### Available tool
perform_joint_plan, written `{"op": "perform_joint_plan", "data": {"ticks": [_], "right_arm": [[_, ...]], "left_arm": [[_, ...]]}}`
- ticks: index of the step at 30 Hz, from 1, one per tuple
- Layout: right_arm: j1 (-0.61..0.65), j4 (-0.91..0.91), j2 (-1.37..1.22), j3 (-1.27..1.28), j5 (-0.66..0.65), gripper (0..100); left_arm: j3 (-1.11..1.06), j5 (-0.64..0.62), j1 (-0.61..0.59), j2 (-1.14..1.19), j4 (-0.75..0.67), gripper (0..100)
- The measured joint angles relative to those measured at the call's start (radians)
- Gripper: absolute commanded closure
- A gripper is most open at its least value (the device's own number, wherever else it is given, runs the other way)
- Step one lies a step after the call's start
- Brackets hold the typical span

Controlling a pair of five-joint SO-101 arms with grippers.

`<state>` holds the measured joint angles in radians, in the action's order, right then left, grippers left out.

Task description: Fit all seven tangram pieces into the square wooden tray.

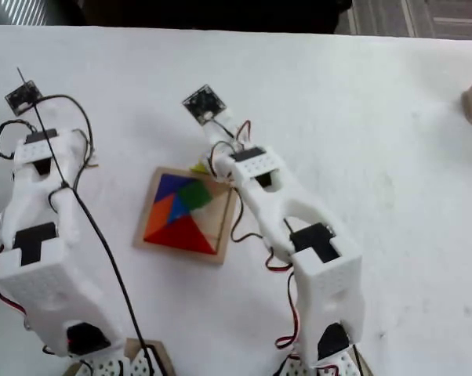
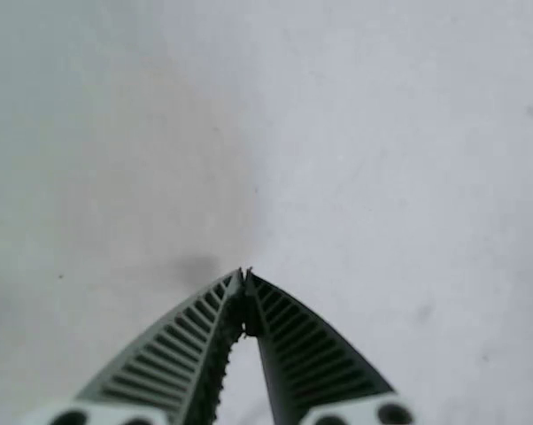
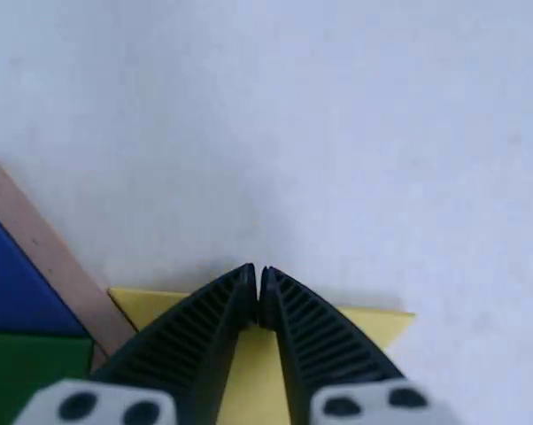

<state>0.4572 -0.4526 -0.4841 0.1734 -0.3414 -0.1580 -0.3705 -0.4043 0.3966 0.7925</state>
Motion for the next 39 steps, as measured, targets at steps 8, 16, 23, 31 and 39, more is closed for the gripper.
{"op": "perform_joint_plan", "data": {"ticks": [8, 16, 23, 31, 39], "right_arm": [[-0.069, -0.325, 0.035, -0.066, -0.137, 98.1], [-0.069, -0.460, 0.107, -0.061, -0.146, 98.1], [-0.086, -0.482, 0.273, 0.091, -0.127, 98.1], [-0.160, -0.296, 0.448, 0.290, -0.120, 98.1], [-0.167, -0.121, 0.313, 0.278, -0.120, 98.1]], "left_arm": [[0.000, 0.000, 0.000, 0.000, 0.000, 98], [0.000, 0.000, 0.000, 0.000, 0.014, 98], [0.000, 0.000, 0.000, 0.000, 0.014, 98], [0.000, 0.000, 0.000, 0.000, 0.014, 98], [0.000, 0.000, 0.000, 0.000, 0.014, 98]]}}
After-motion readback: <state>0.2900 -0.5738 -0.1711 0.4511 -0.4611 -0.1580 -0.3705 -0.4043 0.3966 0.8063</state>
